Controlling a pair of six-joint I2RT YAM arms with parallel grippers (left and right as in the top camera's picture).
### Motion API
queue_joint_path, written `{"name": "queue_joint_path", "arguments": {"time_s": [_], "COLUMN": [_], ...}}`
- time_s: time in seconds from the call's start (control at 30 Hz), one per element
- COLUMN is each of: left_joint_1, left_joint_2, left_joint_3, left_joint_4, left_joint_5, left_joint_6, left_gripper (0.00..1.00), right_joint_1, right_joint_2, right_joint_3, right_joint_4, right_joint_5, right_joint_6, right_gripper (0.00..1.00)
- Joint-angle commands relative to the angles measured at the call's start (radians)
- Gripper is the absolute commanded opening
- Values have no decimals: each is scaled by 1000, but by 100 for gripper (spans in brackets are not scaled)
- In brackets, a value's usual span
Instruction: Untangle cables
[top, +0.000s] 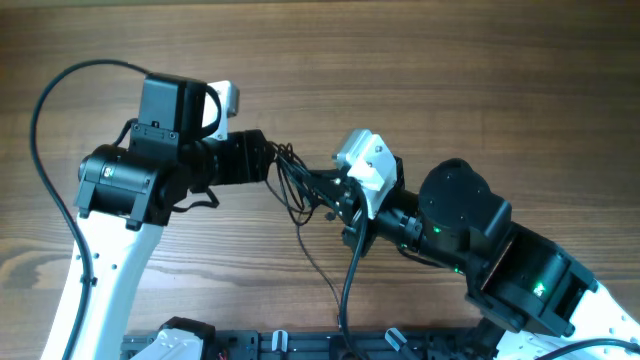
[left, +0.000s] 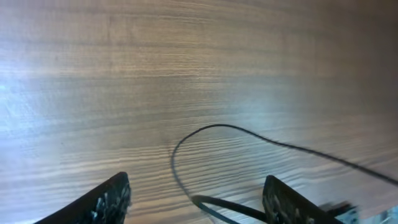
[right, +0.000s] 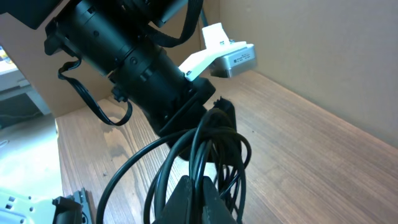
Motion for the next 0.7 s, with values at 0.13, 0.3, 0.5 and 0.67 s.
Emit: {"name": "queue_joint_path", "arguments": {"time_s": [0.13, 0.3, 0.5, 0.67], "left_joint_1": [-5, -5, -5, -5], "left_joint_2": [2, 2, 2, 2], "left_joint_3": [10, 10, 10, 10], "left_joint_4": [-69, -96, -114, -134], "left_joint_5": [-130, -288, -185, -38], "left_joint_6": [316, 339, 405, 485], "left_gripper": [70, 68, 65, 66], "right_joint_1": [-4, -4, -4, -4], "right_joint_2": [-12, -12, -12, -12], "right_joint_3": [16, 16, 16, 16], "right_joint_4": [-3, -5, -16, -15], "right_joint_5": [-15, -14, 4, 4], "right_joint_6": [-15, -16, -16, -18], "right_gripper": [4, 4, 4, 4]}}
